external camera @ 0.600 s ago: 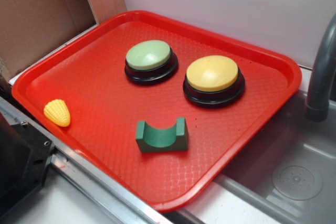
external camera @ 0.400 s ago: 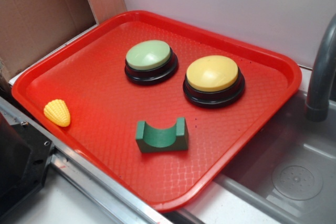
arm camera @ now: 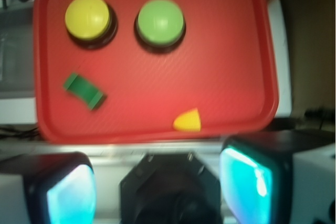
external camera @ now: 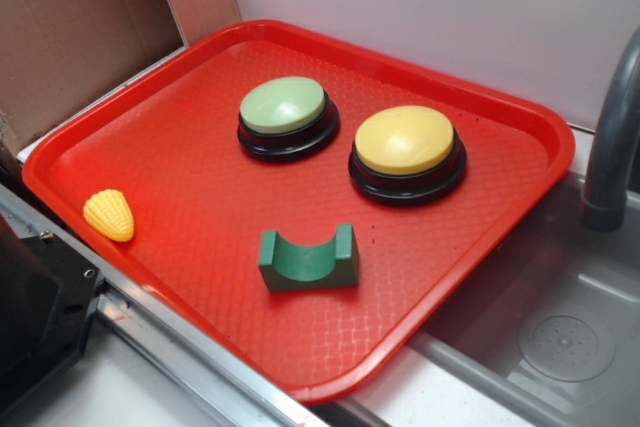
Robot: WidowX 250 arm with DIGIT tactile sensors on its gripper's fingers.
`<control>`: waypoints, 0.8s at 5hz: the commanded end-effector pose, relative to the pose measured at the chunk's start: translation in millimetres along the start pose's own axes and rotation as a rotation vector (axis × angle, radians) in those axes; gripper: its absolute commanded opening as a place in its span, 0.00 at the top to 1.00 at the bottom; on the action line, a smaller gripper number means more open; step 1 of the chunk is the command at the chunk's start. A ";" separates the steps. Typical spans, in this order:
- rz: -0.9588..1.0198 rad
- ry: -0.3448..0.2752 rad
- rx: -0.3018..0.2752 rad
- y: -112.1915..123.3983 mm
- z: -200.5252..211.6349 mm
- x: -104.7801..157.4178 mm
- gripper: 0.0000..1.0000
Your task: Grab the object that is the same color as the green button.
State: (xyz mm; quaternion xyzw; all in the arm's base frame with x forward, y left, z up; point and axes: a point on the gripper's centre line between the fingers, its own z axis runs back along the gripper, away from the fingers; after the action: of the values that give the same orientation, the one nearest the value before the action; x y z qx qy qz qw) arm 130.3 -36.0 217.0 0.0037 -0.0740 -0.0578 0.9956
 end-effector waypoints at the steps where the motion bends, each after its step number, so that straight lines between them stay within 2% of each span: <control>1: -0.333 -0.150 0.007 -38.5 -59.1 16.8 0.00; 2: -0.456 -0.195 -0.049 -57.7 -99.8 28.0 0.00; 3: -0.536 -0.190 -0.049 -72.4 -133.1 37.6 0.00; 4: -0.616 -0.159 -0.133 -85.1 -162.1 41.7 0.00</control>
State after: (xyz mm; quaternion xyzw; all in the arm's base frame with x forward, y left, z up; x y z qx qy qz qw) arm 184.6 -120.7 53.5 -0.0385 -0.1253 -0.3592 0.9240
